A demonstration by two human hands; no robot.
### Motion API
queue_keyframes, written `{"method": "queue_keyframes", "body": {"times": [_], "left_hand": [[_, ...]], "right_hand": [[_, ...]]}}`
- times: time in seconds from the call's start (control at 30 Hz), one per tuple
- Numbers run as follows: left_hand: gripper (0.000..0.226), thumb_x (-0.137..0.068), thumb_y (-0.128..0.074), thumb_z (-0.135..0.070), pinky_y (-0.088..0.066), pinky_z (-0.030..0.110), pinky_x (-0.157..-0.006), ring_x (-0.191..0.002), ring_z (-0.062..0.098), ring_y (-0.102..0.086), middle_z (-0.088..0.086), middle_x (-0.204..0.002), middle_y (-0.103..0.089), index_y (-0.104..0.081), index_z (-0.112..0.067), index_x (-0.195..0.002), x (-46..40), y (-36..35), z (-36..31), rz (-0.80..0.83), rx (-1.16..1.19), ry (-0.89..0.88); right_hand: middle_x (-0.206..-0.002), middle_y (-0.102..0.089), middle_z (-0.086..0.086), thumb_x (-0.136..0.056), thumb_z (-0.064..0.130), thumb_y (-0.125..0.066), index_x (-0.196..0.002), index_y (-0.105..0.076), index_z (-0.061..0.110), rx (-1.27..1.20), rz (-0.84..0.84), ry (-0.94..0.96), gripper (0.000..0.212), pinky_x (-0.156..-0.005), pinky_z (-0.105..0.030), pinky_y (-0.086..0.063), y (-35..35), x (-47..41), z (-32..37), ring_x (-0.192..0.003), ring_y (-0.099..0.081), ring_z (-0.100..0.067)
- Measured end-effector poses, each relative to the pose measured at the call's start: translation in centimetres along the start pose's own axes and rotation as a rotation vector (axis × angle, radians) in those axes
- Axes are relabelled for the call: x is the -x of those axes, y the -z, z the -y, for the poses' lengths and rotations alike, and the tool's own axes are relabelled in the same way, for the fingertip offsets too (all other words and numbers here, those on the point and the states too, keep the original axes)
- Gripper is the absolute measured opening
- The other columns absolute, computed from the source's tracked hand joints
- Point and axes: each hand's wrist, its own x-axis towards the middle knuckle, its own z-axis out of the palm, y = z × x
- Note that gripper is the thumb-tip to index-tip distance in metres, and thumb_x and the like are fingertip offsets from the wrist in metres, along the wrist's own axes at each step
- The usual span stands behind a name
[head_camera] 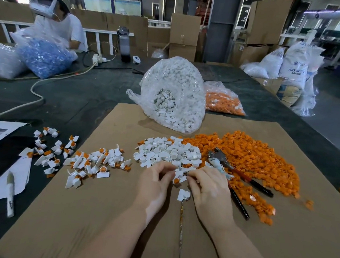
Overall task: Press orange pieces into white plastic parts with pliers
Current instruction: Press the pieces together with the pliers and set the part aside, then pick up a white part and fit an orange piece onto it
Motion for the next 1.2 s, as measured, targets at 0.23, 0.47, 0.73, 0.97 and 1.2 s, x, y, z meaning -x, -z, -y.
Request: {"method": "queue_keyframes", "body": {"times": [0.23, 0.47, 0.73, 0.97, 1.2], "left_hand": [[0.023, -0.092, -0.051, -0.009, -0.030, -0.004, -0.063, -0.078, -0.005, -0.049, -0.011, -0.084, -0.058, -0.059, -0.029, -0.084, -0.4, 3.4, 0.7, -0.243, -0.188, 0.039], [0.017, -0.093, -0.052, -0.007, -0.025, 0.017, -0.081, -0.107, 0.022, -0.043, -0.002, -0.095, -0.047, -0.068, -0.014, -0.096, -1.5, 5.4, 1.5, -0.397, -0.422, 0.052], [0.010, -0.083, -0.068, -0.020, -0.026, 0.028, -0.092, -0.098, 0.012, -0.037, -0.016, -0.089, -0.046, -0.070, -0.021, -0.093, -0.1, 2.3, 0.2, -0.213, -0.489, -0.267], [0.037, -0.078, -0.062, -0.057, -0.026, 0.015, -0.076, -0.085, 0.000, -0.032, -0.018, -0.082, -0.040, -0.068, -0.027, -0.100, 0.8, -0.1, -0.3, 0.343, -0.539, -0.486], [0.009, -0.084, -0.068, -0.025, -0.032, 0.001, -0.068, -0.078, -0.004, -0.045, -0.016, -0.088, -0.044, -0.064, -0.026, -0.092, -0.5, -0.5, -0.7, 0.116, -0.338, -0.254]], "right_hand": [[-0.072, -0.063, 0.001, -0.074, 0.003, -0.076, -0.074, -0.068, 0.010, 0.072, -0.104, -0.108, 0.012, -0.070, -0.034, -0.039, -0.1, 0.3, -0.3, -0.069, -0.060, -0.023], [-0.073, -0.064, 0.002, -0.069, 0.001, -0.078, -0.073, -0.067, 0.012, 0.193, -0.129, -0.207, 0.016, -0.070, -0.035, -0.036, -0.4, 0.5, -0.3, -0.070, -0.060, -0.024], [-0.069, -0.062, 0.002, -0.063, -0.006, -0.074, -0.071, -0.067, 0.014, 0.271, -0.118, -0.304, 0.023, -0.072, -0.034, -0.024, -0.6, 0.6, -0.5, -0.066, -0.057, -0.025], [-0.070, -0.064, 0.003, -0.067, 0.008, -0.058, -0.072, -0.068, 0.017, 0.294, -0.181, -0.319, 0.014, -0.073, -0.033, -0.024, -0.7, 0.7, -0.5, -0.069, -0.059, -0.024], [-0.055, -0.054, 0.004, -0.067, 0.013, -0.048, -0.059, -0.059, 0.014, 0.302, -0.198, -0.356, 0.013, -0.071, -0.033, -0.026, -0.4, 0.6, -0.2, -0.058, -0.053, -0.022]]}}
